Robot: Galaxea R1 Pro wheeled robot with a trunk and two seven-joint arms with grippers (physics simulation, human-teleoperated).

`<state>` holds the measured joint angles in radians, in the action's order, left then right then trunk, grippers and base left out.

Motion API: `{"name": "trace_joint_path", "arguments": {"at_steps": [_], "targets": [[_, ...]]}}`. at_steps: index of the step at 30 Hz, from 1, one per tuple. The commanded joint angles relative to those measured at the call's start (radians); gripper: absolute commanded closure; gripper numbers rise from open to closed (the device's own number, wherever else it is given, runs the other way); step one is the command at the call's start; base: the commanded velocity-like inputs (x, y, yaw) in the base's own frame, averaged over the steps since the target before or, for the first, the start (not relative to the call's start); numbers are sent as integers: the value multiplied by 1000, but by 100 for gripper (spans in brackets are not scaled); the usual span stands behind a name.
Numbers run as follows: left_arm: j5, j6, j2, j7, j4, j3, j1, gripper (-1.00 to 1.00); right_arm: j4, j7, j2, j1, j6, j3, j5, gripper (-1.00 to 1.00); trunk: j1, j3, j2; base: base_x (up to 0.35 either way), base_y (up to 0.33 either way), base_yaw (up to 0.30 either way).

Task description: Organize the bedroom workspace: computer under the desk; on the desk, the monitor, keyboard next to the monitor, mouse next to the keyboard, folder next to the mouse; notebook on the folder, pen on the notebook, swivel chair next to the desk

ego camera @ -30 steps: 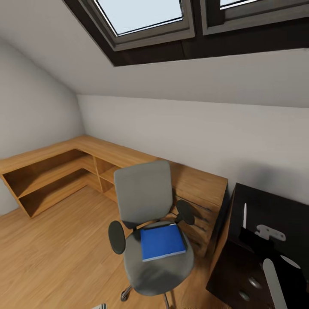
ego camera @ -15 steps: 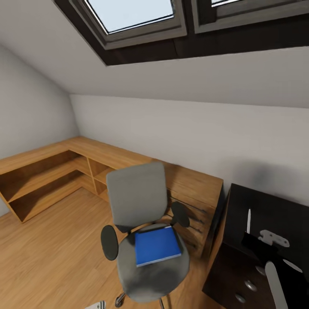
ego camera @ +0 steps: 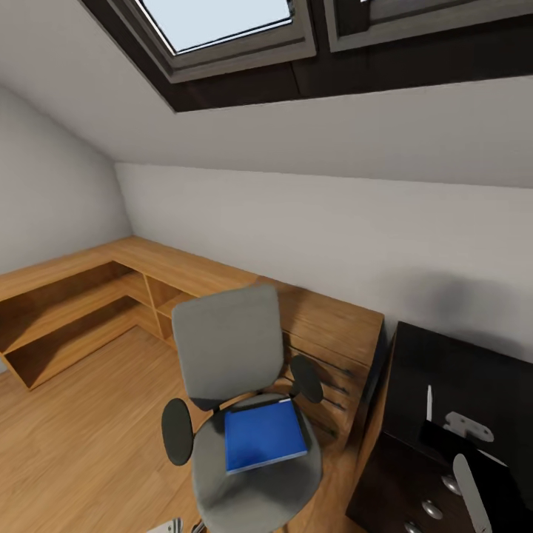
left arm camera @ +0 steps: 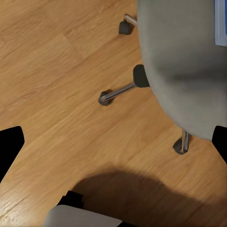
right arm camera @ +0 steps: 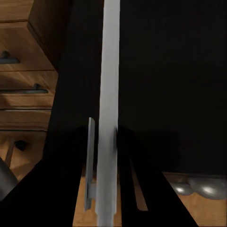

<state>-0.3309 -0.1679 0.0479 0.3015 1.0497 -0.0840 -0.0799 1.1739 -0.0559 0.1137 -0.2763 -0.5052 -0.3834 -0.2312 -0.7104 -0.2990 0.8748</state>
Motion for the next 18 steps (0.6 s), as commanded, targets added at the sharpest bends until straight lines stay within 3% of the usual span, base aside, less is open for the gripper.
{"name": "trace_joint_path", "arguments": {"at_steps": [1,15,18], "targets": [[-8,-4,0,7,3,-2,0,-100,-20,-5,5,-10,5,0,-9,100,0,-1,1,0,0,0],[-8,-4,0,7,3,-3,0,-100,-178,-5,24,-77,99,3,4,100,0,-1,1,0,0,0],[-8,-4,1,7,3,-2,0,-100,-287,-5,44,-125,158,5,30,100,0,-1,1,0,0,0]]}}
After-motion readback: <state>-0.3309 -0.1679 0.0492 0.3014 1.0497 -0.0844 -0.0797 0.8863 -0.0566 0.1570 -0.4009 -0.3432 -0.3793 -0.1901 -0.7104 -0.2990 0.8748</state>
